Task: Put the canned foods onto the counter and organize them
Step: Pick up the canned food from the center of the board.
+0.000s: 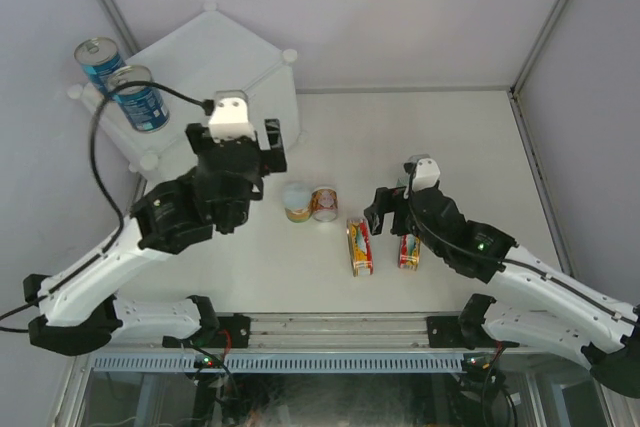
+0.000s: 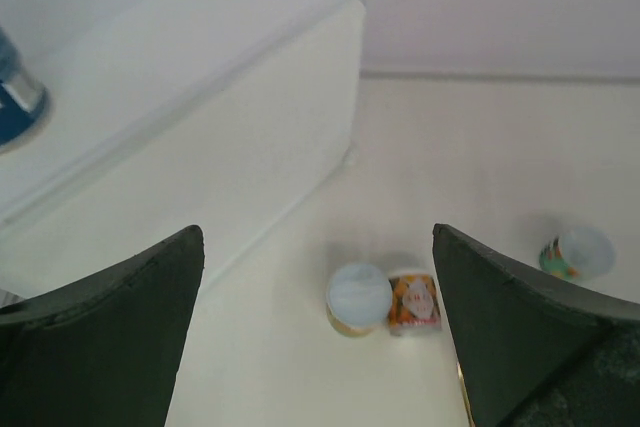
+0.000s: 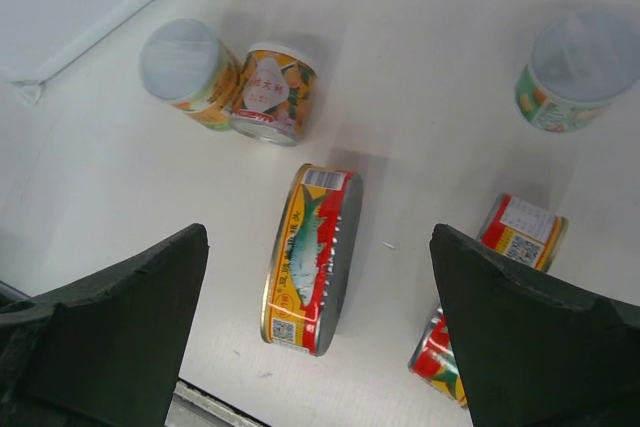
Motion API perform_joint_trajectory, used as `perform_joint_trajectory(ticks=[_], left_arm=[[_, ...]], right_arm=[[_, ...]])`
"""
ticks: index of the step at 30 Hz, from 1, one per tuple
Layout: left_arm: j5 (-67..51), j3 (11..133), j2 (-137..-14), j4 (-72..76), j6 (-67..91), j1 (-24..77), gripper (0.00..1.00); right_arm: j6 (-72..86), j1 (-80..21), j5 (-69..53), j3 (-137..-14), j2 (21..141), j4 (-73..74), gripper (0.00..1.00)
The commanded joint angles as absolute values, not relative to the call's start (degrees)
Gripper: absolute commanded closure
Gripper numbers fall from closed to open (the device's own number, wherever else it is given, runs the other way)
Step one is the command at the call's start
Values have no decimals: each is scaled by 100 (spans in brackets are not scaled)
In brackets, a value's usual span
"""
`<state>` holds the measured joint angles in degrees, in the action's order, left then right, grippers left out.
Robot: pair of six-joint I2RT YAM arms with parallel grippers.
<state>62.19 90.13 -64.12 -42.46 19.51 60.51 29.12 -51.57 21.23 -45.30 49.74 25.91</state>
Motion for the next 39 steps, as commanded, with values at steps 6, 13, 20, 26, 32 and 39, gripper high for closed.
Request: perform_joint_trajectory(ticks=[6,13,20,26,32,39], left_arm=[[5441,7703,-6403,-4132,3145,6369,2],[4924,6980,-6675,-3916,3373,6362,1],[4407,6350,-7071,-3559,3778,6102,0],[3871,4774,-6784,-1847,3753,5713,0],[3917,4235,-6854,-1117,3357,5623,0],[3789,4014,-7232,-416,3020,5458,0]], right_arm=[[3470,-4569,2607,-4391,4729,3110,7],[3698,-3954,2138,-4368,4806,3257,8],[3652,-3700,1876,-4362,4755,3244,8],[3516,-3626,1683,-4368,4818,3174,8],[3422,-3610,1564,-4373,4814,3085,8],[3364,-3604,1471,-4414,4890,3006,8]])
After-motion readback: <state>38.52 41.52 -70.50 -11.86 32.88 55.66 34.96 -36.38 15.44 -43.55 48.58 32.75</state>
